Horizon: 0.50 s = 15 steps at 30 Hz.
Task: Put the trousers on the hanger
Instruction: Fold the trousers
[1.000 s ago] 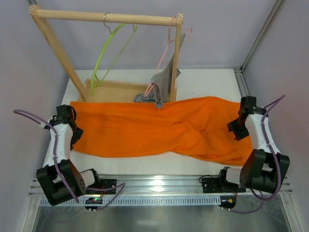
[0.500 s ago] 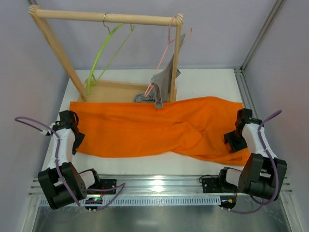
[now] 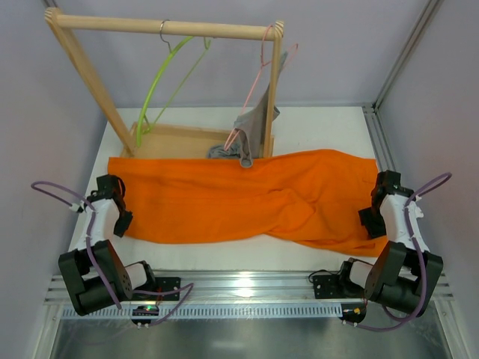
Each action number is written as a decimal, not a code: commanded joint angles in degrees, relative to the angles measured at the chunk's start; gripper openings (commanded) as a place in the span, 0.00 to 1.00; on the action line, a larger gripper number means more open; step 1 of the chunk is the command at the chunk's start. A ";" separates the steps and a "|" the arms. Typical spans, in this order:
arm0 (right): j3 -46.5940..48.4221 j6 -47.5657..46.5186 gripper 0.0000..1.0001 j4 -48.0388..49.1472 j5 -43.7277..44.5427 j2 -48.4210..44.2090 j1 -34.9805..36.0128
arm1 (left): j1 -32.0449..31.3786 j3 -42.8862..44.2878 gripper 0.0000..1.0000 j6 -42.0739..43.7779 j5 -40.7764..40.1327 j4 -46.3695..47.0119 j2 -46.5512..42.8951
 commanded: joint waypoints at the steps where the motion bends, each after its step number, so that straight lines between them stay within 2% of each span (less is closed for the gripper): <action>1: -1.30 0.73 0.54 2.70 2.06 0.14 -0.26 | 0.14 -0.64 0.29 0.13 -0.63 3.55 -0.41; 3: -1.91 0.29 0.54 5.32 1.10 1.11 -0.34 | 0.14 -0.55 0.14 0.30 -0.99 3.72 -0.07; 4: -2.18 -0.06 0.54 6.65 0.83 1.29 -0.34 | 0.14 -0.38 0.02 0.57 -1.25 3.72 -0.06; 9: -4.64 -2.87 0.50 14.64 0.57 2.34 -0.26 | 0.14 0.94 0.00 1.18 -2.92 2.94 -1.02; 15: -3.94 -4.20 0.50 17.12 1.01 4.10 -0.34 | 0.14 3.05 0.00 1.45 -5.11 2.32 -6.12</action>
